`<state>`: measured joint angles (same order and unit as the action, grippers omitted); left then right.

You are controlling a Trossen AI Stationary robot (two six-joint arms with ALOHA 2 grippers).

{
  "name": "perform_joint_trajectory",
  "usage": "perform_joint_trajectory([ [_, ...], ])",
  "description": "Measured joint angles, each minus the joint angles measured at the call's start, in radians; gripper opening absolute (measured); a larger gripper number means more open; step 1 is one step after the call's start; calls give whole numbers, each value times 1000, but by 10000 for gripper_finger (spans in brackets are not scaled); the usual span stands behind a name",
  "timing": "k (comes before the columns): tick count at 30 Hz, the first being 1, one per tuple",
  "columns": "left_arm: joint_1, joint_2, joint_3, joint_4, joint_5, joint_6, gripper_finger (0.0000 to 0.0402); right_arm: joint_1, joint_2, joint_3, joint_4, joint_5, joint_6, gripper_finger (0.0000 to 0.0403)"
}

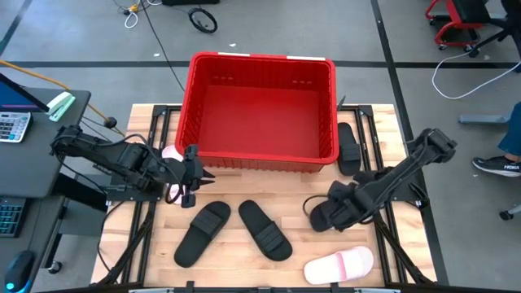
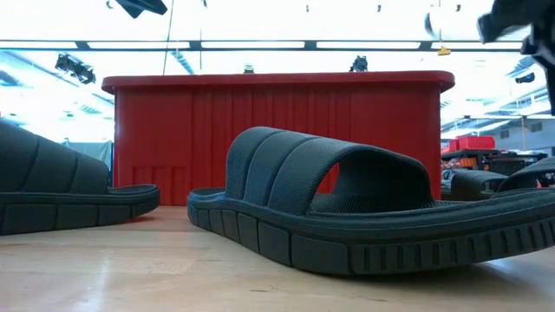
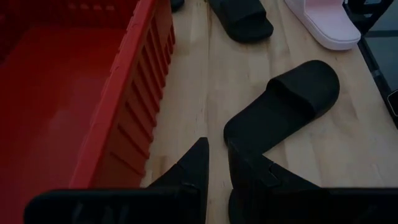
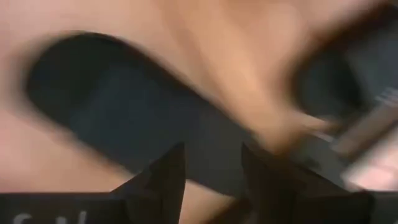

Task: Pick and place slides into bin
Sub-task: Put the black slide into the bin

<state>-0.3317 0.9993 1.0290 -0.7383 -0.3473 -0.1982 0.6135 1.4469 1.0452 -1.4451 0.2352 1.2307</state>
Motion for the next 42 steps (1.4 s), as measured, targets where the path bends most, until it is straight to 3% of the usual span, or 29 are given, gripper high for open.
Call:
perform_joint_trajectory([
  [5, 0, 0, 0, 0, 0, 0, 66, 5, 42, -91, -71, 102, 50, 160],
  [13, 0, 0, 0, 0, 0, 2, 58, -5, 45, -285, -69, 128, 9, 160],
  [20, 0, 0, 0, 5, 0, 0, 56, -9, 35, -262, -66, 257, -32, 153],
  [25, 0, 0, 0, 8, 0, 0, 54, -28, 34, -264, -52, 231, -93, 152],
  [32, 0, 0, 0, 8, 0, 0, 48, -144, 59, -264, -13, 231, -271, 151],
  [42, 0, 0, 0, 7, 0, 0, 44, -364, 73, -264, 38, 232, -376, 151],
])
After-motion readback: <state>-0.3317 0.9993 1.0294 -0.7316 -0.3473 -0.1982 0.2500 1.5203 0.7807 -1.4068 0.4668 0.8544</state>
